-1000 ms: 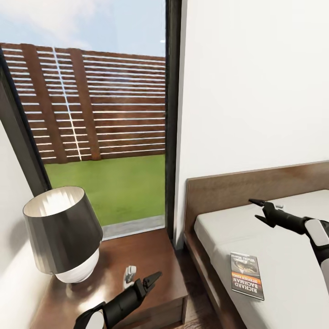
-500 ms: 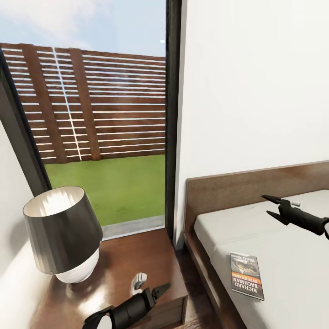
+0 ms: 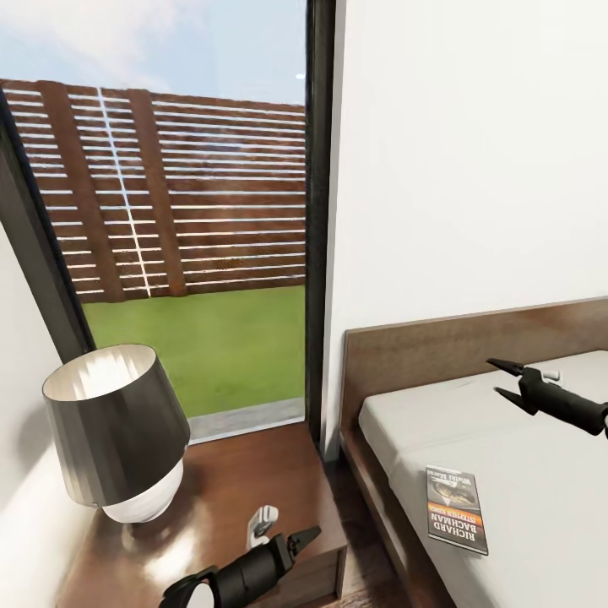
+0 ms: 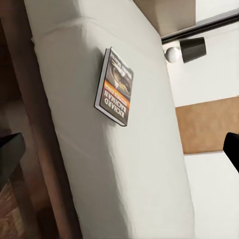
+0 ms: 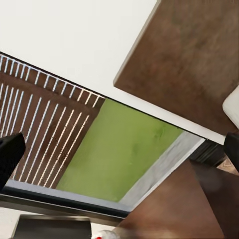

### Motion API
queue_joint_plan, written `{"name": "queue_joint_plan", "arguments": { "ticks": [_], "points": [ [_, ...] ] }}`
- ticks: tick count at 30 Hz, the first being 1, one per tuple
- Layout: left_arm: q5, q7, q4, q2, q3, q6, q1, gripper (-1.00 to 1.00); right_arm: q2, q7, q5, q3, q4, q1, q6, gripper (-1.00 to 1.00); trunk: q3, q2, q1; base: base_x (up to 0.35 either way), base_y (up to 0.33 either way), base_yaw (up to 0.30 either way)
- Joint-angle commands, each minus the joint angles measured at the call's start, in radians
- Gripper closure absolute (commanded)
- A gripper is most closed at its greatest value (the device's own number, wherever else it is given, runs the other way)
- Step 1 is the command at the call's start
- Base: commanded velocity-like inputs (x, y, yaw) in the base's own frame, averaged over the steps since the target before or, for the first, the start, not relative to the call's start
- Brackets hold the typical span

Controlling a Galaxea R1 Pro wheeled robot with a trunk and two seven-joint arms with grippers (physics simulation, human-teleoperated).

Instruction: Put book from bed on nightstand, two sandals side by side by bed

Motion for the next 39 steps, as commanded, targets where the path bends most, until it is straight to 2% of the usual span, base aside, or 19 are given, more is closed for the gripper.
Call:
{"name": "queue_joint_plan", "arguments": {
  "ticks": [1, 9, 24, 30, 33, 39],
  "points": [
    [0.007, 0.004, 0.000, -0.001, 0.001, 0.008, -0.001, -1.00, 0.000, 0.011, 0.003, -0.010, 0.000, 0.000, 0.005, -1.00, -0.001, -0.001, 0.000, 0.000, 0.000, 0.000],
    [0.013, 0.010, -0.001, -0.004, 0.000, 0.008, -0.001, -1.00, -0.001, 0.055, 0.009, -0.044, 0.000, 0.004, 0.004, -1.00, -0.001, -0.001, 0.000, 0.000, 0.000, -0.028],
    [0.014, 0.009, -0.006, -0.002, 0.002, 0.008, -0.001, -1.00, 0.000, 0.059, 0.016, -0.048, 0.002, 0.006, 0.006, -1.00, -0.004, -0.001, 0.000, 0.000, 0.000, -0.201],
    [0.019, 0.007, -0.004, 0.000, 0.007, 0.008, -0.001, -1.00, 0.000, 0.060, 0.014, -0.048, 0.027, 0.006, 0.006, -1.00, -0.005, -0.001, 0.000, 0.000, 0.000, -0.059],
    [0.037, 0.006, -0.001, -0.001, 0.009, 0.007, -0.001, -1.00, 0.000, 0.061, 0.011, -0.049, 0.058, 0.006, 0.004, -1.00, -0.005, -0.001, 0.000, 0.000, 0.000, -0.017],
    [0.047, 0.007, 0.001, -0.001, 0.010, 0.007, -0.001, -1.00, 0.000, 0.061, 0.012, -0.048, 0.069, 0.006, 0.003, -1.00, -0.005, -0.001, 0.000, 0.000, 0.000, -0.004]
  ]
}}
